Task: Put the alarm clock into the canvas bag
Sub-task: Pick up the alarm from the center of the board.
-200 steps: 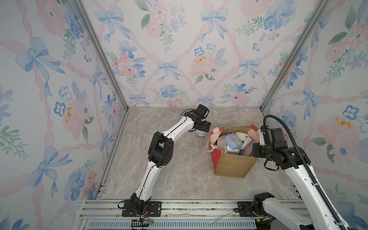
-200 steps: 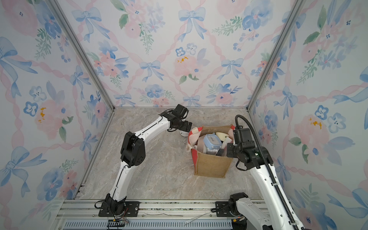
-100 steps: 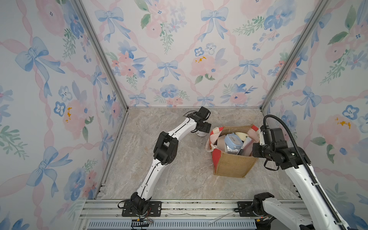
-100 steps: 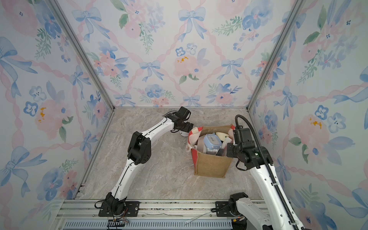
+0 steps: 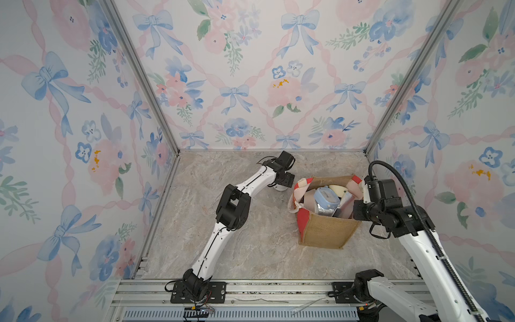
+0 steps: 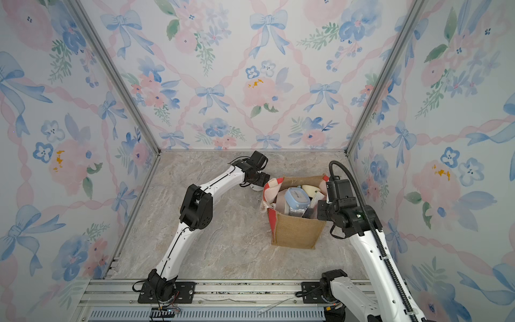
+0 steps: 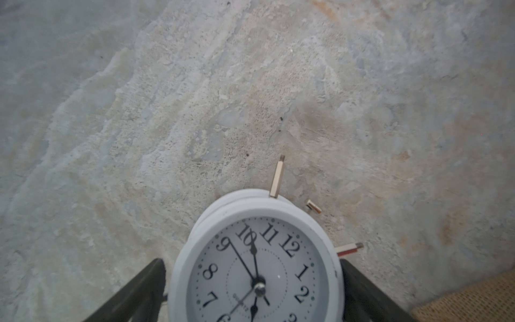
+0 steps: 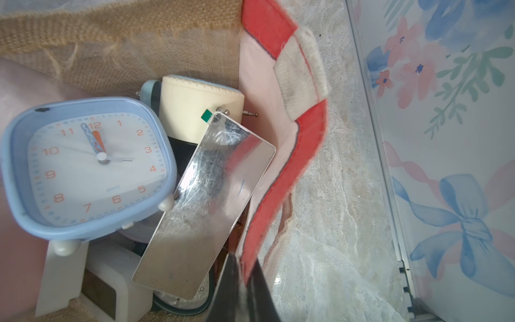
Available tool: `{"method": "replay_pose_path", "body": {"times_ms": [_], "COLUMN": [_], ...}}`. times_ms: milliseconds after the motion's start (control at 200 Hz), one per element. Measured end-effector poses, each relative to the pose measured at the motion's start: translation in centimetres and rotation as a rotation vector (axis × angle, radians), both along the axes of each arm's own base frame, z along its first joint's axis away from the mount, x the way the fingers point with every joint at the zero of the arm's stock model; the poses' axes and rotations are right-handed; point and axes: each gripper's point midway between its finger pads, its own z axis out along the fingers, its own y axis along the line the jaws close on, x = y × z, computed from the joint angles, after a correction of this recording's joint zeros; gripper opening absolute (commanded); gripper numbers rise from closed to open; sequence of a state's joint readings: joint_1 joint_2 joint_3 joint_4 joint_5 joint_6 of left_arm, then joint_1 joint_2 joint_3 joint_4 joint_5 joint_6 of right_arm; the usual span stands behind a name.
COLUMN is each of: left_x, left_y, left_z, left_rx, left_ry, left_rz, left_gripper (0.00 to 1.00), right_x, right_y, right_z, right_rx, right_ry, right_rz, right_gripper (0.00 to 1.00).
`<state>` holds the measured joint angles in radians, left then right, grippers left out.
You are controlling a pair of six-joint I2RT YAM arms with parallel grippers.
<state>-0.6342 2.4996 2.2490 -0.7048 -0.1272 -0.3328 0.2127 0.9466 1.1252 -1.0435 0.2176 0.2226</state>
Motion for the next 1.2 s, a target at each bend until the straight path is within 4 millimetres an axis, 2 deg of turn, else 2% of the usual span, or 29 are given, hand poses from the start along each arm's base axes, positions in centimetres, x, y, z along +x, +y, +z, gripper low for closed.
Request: {"method": "replay_pose_path", "body": {"times_ms": [215, 440, 685, 790, 890, 980, 1195], "left_x": [-0.4, -0.9, -1.5, -1.8, -1.9, -2.2, -3.1], "left_y": [0.7, 2.2, 4.3, 4.6, 4.7, 4.9, 5.4], "left_z": [-1.4, -1.3, -1.1, -0.6, 0.8, 3.0, 11.4], "left_rx": [0.028, 0.043, 0.071, 0.074, 0.061, 0.043, -0.043], "left_ry": [0.017, 0.029, 0.056, 0.058, 0.041, 0.015, -0.098], "left_rz": [-0.005, 0.011, 0.037, 0.039, 0.039, 0.039, 0.038], "left_gripper": [0.84, 0.75, 0.73, 0.72, 0.71, 0.7, 0.68], "right_x": [0.0, 0.0, 0.0, 0.0, 0.0, 0.0, 0.0], "right_y": [0.0, 0.0, 0.0, 0.0, 0.0, 0.0, 0.0], "right_z": [0.0, 0.0, 0.0, 0.0, 0.0, 0.0, 0.0], "right_rx": [0.0, 0.0, 0.0, 0.0, 0.0, 0.0, 0.0], "right_ry": [0.0, 0.0, 0.0, 0.0, 0.0, 0.0, 0.0], "right_rz": [0.0, 0.0, 0.0, 0.0, 0.0, 0.0, 0.0], "right_gripper": [0.06, 0.06, 0.07, 0.06, 0.06, 0.06, 0.05]}}
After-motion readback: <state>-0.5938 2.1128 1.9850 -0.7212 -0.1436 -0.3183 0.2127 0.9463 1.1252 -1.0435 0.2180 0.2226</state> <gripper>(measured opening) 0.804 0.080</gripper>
